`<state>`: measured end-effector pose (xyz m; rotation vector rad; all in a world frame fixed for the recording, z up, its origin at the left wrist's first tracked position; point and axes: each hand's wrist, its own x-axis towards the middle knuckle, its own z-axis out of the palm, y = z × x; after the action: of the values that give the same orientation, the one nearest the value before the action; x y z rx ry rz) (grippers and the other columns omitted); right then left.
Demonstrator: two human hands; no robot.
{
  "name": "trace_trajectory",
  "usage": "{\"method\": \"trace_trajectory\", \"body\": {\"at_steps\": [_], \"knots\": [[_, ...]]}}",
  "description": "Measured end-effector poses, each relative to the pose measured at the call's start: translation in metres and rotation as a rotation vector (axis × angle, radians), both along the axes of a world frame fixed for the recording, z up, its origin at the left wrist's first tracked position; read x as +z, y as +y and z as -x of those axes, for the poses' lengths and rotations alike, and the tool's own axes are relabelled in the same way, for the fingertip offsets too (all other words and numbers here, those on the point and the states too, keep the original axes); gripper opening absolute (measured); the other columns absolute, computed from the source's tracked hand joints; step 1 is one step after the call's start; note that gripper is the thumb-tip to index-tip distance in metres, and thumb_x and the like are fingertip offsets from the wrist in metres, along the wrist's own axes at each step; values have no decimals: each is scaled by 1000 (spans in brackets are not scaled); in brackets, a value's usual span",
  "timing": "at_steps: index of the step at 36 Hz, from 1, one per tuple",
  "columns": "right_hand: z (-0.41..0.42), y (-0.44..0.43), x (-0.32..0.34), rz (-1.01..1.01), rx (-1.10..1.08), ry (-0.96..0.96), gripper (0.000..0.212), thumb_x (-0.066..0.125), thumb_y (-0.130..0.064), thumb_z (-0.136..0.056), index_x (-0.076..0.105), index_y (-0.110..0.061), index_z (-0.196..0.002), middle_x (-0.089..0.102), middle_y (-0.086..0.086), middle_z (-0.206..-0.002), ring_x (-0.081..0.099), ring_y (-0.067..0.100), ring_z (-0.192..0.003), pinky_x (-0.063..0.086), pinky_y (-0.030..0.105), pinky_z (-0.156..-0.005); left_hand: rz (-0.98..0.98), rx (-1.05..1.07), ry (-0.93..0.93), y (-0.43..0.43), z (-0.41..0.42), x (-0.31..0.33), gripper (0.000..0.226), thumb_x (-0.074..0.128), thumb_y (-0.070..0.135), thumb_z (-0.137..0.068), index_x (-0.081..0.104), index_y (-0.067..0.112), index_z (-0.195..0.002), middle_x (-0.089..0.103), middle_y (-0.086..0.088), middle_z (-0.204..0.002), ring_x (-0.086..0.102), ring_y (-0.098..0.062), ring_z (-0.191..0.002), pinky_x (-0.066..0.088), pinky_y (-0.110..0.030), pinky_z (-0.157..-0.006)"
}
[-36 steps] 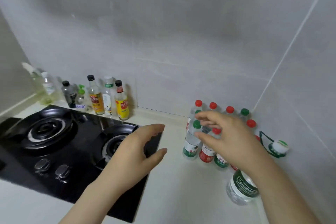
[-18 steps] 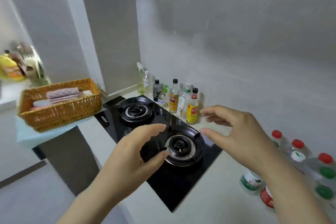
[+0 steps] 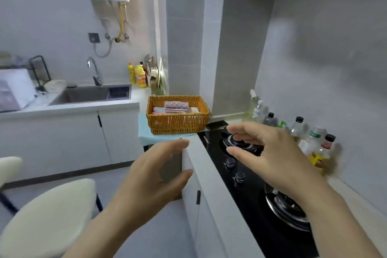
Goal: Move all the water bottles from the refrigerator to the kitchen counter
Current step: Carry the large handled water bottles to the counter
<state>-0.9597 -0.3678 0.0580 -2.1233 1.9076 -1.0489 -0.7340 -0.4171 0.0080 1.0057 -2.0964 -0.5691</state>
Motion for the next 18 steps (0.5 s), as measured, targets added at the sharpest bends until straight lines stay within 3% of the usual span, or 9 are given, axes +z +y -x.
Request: {"method": "trace_trajectory", "body": {"at_steps": [4, 7, 13, 18], "knots": [[-61, -23, 6, 17, 119, 40, 38, 71, -34, -81, 62, -31, -118, 65, -19, -108, 59, -7, -100, 49, 16, -92, 22, 112, 11, 2, -66, 6, 52, 60, 52, -72, 53, 44, -124, 54, 30, -123, 52, 5, -114, 48, -18, -93], [-108, -37, 9, 29, 210, 53, 39, 71, -33, -81, 62, -29, -119, 65, -16, -113, 59, -5, -102, 47, 12, -92, 24, 200, 45, 7, -112, 10, 52, 61, 49, -72, 55, 40, -123, 58, 23, -124, 56, -2, -114, 50, -22, -94], [-196, -57, 11, 54, 380, 61, 42, 70, -34, -81, 61, -26, -121, 60, -18, -110, 59, -7, -99, 50, 11, -87, 71, 347, 47, 21, -198, 12, 46, 61, 60, -77, 56, 43, -119, 59, 31, -116, 55, 9, -109, 46, -12, -93], [-261, -72, 13, 77, 523, 100, 45, 65, -41, -81, 59, -27, -123, 62, -17, -111, 60, -4, -100, 51, 16, -88, 81, 472, 60, 35, -256, 9, 49, 57, 56, -73, 57, 40, -120, 57, 32, -118, 55, 8, -110, 43, -13, -94]]}}
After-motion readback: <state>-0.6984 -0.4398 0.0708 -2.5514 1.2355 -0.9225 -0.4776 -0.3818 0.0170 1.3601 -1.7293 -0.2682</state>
